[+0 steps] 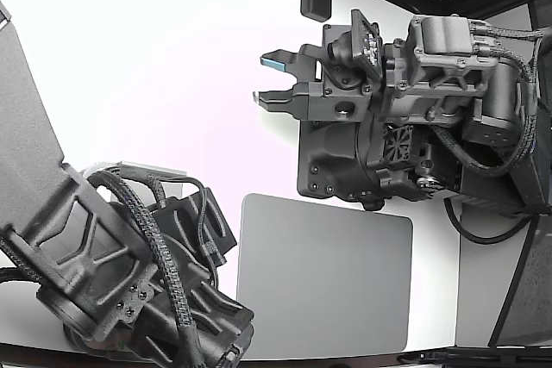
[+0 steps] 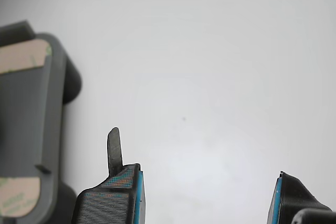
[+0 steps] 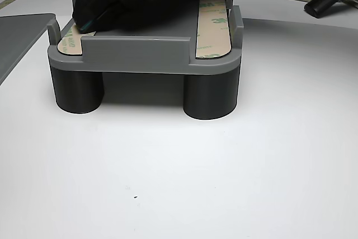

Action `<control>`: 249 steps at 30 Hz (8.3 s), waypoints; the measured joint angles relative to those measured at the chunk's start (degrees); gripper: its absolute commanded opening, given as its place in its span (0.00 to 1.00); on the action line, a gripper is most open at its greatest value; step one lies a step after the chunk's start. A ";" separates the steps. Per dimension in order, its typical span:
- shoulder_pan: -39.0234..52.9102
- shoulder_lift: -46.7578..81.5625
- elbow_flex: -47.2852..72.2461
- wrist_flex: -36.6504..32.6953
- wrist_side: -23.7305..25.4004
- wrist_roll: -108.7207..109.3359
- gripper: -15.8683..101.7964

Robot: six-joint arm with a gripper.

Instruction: Peel off protective film from adhesive tape.

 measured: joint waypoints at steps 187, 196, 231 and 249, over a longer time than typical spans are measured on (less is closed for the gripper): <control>42.71 -44.91 -7.56 -20.39 37.53 -67.59 0.04; 42.71 -44.91 -7.56 -20.48 37.53 -67.59 0.04; 42.80 -43.51 -5.80 -22.76 37.53 -67.85 0.04; 42.80 -43.15 -5.80 -21.97 36.83 -66.27 0.04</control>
